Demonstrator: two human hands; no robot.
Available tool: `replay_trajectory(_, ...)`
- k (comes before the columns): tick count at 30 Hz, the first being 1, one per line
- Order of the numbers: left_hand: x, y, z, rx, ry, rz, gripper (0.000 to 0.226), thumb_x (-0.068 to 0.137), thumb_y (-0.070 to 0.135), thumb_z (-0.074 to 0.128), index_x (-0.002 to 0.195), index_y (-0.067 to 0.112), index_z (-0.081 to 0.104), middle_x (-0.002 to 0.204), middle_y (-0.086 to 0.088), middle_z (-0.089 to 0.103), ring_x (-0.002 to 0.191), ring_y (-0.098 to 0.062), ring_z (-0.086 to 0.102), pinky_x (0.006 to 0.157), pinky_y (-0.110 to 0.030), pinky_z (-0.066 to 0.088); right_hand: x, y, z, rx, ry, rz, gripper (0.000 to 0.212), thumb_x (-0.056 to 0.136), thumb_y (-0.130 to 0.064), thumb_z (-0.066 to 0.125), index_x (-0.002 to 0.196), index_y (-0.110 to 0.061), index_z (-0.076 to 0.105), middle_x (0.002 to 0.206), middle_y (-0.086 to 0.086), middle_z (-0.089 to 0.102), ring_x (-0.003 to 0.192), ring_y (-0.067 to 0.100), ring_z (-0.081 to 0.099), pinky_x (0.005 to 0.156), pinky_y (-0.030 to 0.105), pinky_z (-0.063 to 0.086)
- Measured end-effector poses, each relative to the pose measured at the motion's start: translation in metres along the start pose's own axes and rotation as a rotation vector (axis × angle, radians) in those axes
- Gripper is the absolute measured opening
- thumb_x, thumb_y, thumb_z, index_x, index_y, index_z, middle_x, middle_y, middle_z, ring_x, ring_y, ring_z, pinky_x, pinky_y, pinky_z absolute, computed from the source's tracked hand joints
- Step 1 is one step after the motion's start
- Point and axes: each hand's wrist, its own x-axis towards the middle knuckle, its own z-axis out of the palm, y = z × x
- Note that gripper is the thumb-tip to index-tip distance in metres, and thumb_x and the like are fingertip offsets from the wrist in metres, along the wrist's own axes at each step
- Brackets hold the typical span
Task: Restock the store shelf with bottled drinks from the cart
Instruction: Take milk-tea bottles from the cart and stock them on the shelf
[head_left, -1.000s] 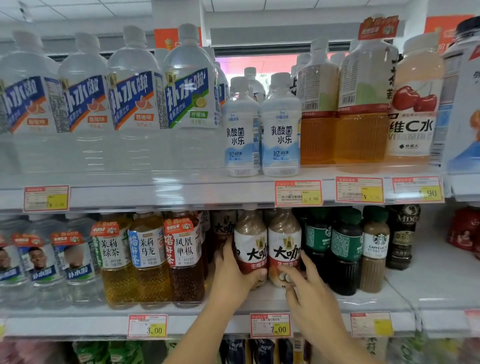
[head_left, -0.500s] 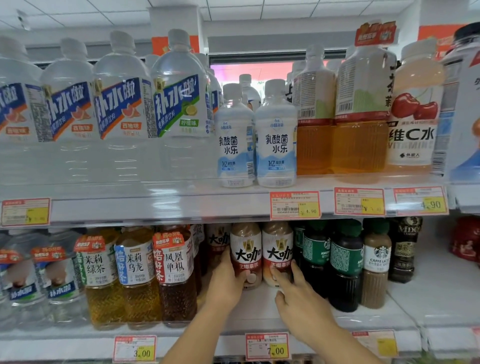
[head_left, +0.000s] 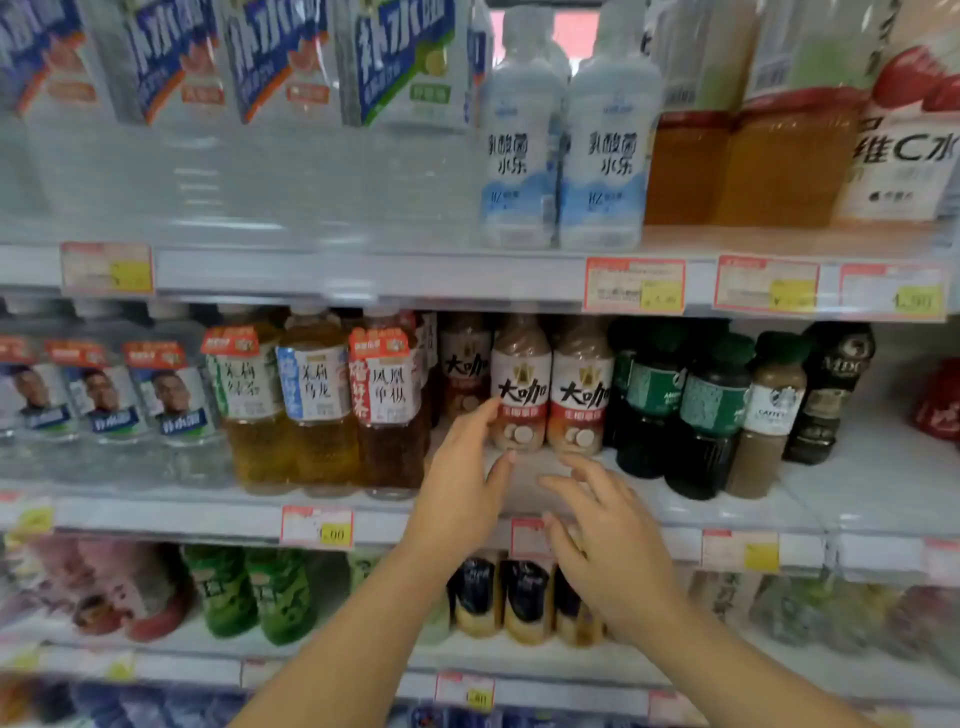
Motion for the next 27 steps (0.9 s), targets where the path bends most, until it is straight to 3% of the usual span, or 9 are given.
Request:
replay_trajectory(2, -0.047, -0.001, -0.015, 0.04, 0.034, 0.094, 0.04, 0.092, 0.017, 0.053, 0.13, 0.029, 0.046, 0.115, 0.017, 0.053, 0.104, 0.006, 0.049, 0.087, -0.004, 0.037, -0.032, -0.016, 0.009, 0.061, 0.015, -0.137, 0.022, 0.082, -0.022, 0.056, 0.102, -0.022, 0.065, 0.109, -0.005, 0.062, 0.098, 0.014, 0.056, 0.081, 0.029, 0.046)
replay_trajectory(4, -0.105, -0.02, -0.024, 0.061, 0.047, 0.081, 0.027, 0.092, 0.012, 0.052, 0.117, 0.02, 0.059, 0.102, 0.012, 0.061, 0.093, 0.001, 0.056, 0.08, -0.008, 0.043, -0.07, -0.033, 0.031, 0.125, -0.069, -0.191, 0.014, 0.081, -0.017, 0.059, 0.092, -0.019, 0.068, 0.09, -0.006, 0.066, 0.084, 0.013, 0.06, 0.071, 0.028, 0.049)
replay_trajectory(8, -0.219, -0.075, -0.037, 0.119, 0.063, -0.194, 0.019, 0.092, 0.012, 0.053, 0.107, 0.015, 0.065, 0.093, 0.011, 0.062, 0.083, 0.0, 0.056, 0.07, -0.003, 0.04, -0.138, -0.067, 0.087, 0.277, -0.328, -0.105, 0.01, 0.08, -0.015, 0.061, 0.086, -0.016, 0.069, 0.08, -0.003, 0.069, 0.075, 0.017, 0.064, 0.064, 0.029, 0.052)
replay_trajectory(13, -0.355, -0.15, -0.038, 0.143, 0.034, -0.674, 0.02, 0.093, 0.014, 0.053, 0.108, 0.018, 0.065, 0.094, 0.008, 0.067, 0.084, -0.009, 0.061, 0.069, -0.023, 0.046, -0.214, -0.096, 0.171, 0.332, -0.699, 0.019, 0.017, 0.083, -0.018, 0.059, 0.096, -0.018, 0.069, 0.088, 0.001, 0.07, 0.082, 0.022, 0.064, 0.071, 0.032, 0.051)
replay_trajectory(17, -0.454, -0.197, -0.022, 0.242, -0.053, -0.95, 0.017, 0.092, 0.021, 0.054, 0.104, 0.025, 0.065, 0.09, 0.003, 0.068, 0.071, -0.01, 0.058, 0.061, -0.025, 0.043, -0.279, -0.105, 0.236, 0.309, -0.937, 0.082, 0.022, 0.088, -0.021, 0.054, 0.106, -0.024, 0.066, 0.094, -0.004, 0.069, 0.078, 0.016, 0.062, 0.06, 0.025, 0.039)
replay_trajectory(20, -0.513, -0.233, -0.008, 0.195, -0.13, -1.107, 0.016, 0.091, 0.017, 0.056, 0.103, 0.018, 0.066, 0.107, -0.006, 0.066, 0.089, -0.026, 0.064, 0.078, -0.04, 0.052, -0.315, -0.106, 0.286, 0.307, -1.031, 0.137, 0.024, 0.088, -0.018, 0.054, 0.109, -0.023, 0.065, 0.091, 0.0, 0.07, 0.072, 0.017, 0.062, 0.06, 0.027, 0.048)
replay_trajectory(24, -0.564, -0.281, 0.004, 0.212, -0.203, -1.179, 0.028, 0.088, 0.013, 0.057, 0.115, 0.015, 0.062, 0.128, -0.006, 0.053, 0.108, -0.028, 0.057, 0.094, -0.042, 0.047, -0.35, -0.106, 0.35, 0.271, -1.121, 0.18, 0.032, 0.088, -0.022, 0.056, 0.12, -0.023, 0.059, 0.118, 0.001, 0.064, 0.105, 0.019, 0.06, 0.084, 0.036, 0.052)
replay_trajectory(27, -0.581, -0.308, 0.01, 0.252, -0.227, -1.261, 0.041, 0.082, 0.017, 0.055, 0.123, 0.015, 0.053, 0.134, -0.01, 0.044, 0.114, -0.032, 0.049, 0.091, -0.037, 0.042, -0.368, -0.105, 0.39, 0.196, -1.137, 0.116, 0.048, 0.087, -0.023, 0.057, 0.134, -0.023, 0.046, 0.14, 0.002, 0.043, 0.125, 0.022, 0.045, 0.095, 0.035, 0.044)
